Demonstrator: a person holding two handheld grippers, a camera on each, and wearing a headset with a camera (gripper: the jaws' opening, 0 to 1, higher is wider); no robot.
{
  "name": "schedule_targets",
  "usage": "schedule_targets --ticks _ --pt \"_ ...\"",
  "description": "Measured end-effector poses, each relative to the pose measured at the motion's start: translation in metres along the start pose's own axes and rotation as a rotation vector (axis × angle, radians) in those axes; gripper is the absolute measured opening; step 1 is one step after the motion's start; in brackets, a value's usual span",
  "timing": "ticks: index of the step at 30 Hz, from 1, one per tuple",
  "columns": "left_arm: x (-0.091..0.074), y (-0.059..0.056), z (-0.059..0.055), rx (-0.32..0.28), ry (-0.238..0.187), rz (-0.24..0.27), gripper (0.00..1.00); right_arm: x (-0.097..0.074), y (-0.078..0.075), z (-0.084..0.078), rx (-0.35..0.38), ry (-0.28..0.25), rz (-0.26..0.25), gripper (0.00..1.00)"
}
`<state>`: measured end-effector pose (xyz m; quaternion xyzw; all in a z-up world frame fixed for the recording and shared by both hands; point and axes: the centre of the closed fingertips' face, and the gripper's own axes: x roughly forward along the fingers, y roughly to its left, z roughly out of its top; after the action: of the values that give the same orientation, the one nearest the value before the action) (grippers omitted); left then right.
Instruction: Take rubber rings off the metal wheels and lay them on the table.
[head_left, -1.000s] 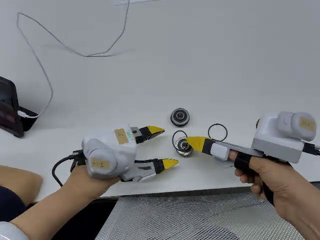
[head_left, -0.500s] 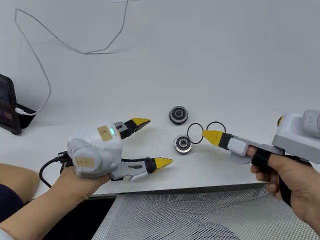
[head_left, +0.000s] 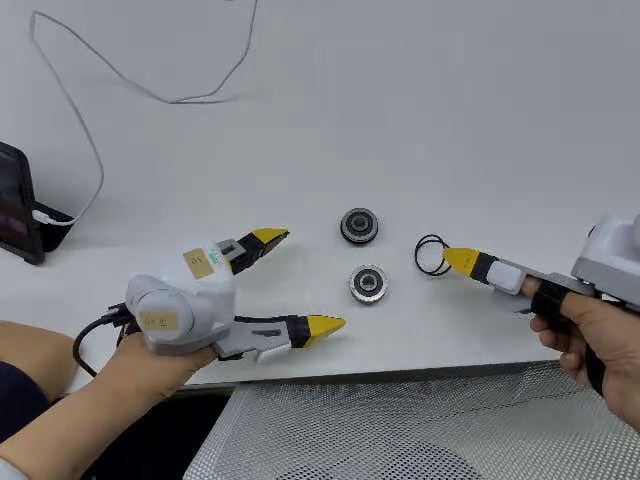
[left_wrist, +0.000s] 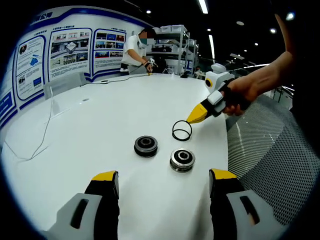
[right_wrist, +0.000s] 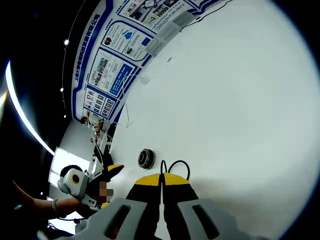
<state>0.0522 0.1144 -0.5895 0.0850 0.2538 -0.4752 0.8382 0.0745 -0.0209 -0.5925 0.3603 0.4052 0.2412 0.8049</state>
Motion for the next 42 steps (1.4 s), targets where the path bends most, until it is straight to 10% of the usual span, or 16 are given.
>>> schedule_targets --ticks 25,42 --pt "0.000 0.003 -0.003 -0.013 0.006 0.006 0.71 -0.003 -0.014 0.000 -0.198 0.028 -0.115 0.16" --pt "-0.003 0.006 -0.002 -0.013 0.005 0.011 0.68 0.000 0.023 -0.013 -0.498 0.063 0.026 0.37"
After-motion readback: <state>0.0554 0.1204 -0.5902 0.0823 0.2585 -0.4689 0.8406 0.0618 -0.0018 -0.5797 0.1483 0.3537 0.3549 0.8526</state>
